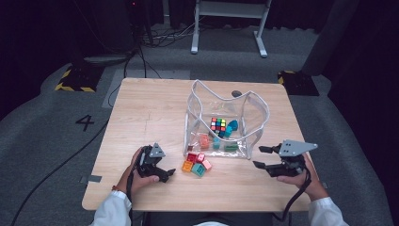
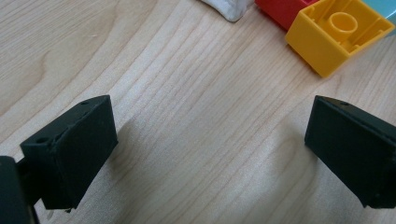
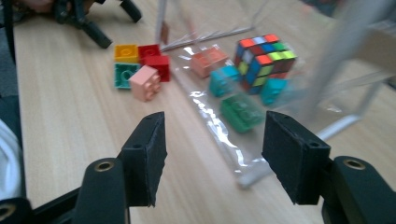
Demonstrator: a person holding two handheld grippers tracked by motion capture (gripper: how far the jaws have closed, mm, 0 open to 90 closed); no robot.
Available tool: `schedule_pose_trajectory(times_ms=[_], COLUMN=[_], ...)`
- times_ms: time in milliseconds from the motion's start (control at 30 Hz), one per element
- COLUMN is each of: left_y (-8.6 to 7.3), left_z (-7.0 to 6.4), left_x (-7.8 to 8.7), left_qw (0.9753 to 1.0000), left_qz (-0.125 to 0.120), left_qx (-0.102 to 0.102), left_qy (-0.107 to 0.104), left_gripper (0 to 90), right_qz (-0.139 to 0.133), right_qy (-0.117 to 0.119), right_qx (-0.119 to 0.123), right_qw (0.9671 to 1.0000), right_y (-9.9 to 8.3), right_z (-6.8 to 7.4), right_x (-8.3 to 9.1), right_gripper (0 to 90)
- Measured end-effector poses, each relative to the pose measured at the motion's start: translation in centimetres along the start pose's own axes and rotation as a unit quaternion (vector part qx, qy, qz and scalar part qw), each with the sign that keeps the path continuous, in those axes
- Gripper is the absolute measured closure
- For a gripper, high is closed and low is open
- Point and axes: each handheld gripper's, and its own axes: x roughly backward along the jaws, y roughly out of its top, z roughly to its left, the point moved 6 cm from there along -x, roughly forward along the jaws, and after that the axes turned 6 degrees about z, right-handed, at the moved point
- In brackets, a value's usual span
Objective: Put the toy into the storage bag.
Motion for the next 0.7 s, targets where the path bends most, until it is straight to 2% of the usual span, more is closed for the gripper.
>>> schedule_pose_trajectory(times_ms=[100,233,300,333,367,433,467,500,533,567,600,633,667,700], left_y=[0.0,0.0,0.0,0.0,0.0,0.0,0.0,0.0,0.0,0.0,0.0,0.0,0.0,0.0], left_z=[0.0,0.0,0.0,0.0,0.0,0.0,0.0,0.0,0.0,0.0,0.0,0.0,0.0,0.0], left_x=[0.0,0.0,0.0,0.0,0.0,0.0,0.0,0.0,0.0,0.0,0.0,0.0,0.0,0.0], left_qw=[1.0,1.0,1.0,1.0,1.0,1.0,1.0,1.0,1.0,1.0,1.0,1.0,1.0,1.0], left_qz=[0.0,0.0,0.0,0.0,0.0,0.0,0.0,0.0,0.0,0.0,0.0,0.0,0.0,0.0], left_qx=[0.0,0.0,0.0,0.0,0.0,0.0,0.0,0.0,0.0,0.0,0.0,0.0,0.0,0.0], left_qy=[0.0,0.0,0.0,0.0,0.0,0.0,0.0,0.0,0.0,0.0,0.0,0.0,0.0,0.0], left_gripper=[2.5,2.5,2.4,2.4,2.5,2.5,2.4,2.4,2.4,2.4,2.4,2.4,2.4,2.4], right_qz=[0.009,0.013,0.025,0.025,0.032,0.036,0.036,0.041,0.041,0.042,0.038,0.044,0.044,0.039], right_qy=[0.012,0.034,0.04,0.04,0.045,0.057,0.057,0.06,0.06,0.061,0.064,0.065,0.065,0.063], right_qx=[0.005,-0.002,-0.001,-0.001,0.0,0.007,0.007,0.004,0.004,0.003,0.008,-0.005,-0.005,0.006], right_qw=[0.9999,0.9993,0.9989,0.9989,0.9985,0.9977,0.9977,0.9973,0.9973,0.9972,0.9972,0.9969,0.9969,0.9972], right_y=[-0.8,-1.3,-1.6,-1.6,-1.6,-1.4,-1.4,-1.1,-1.1,-0.6,-0.4,-0.2,-0.2,0.3], right_z=[1.3,2.8,3.5,3.5,4.0,4.5,4.5,4.9,4.9,5.3,5.4,5.6,5.6,5.7], right_x=[-1.8,-4.3,-5.7,-5.7,-7.1,-8.4,-8.4,-9.7,-9.7,-10.9,-11.3,-11.8,-11.8,-12.7], right_gripper=[41.8,42.4,42.7,42.7,43.1,43.7,43.7,43.9,43.9,44.2,44.2,44.3,44.3,44.3])
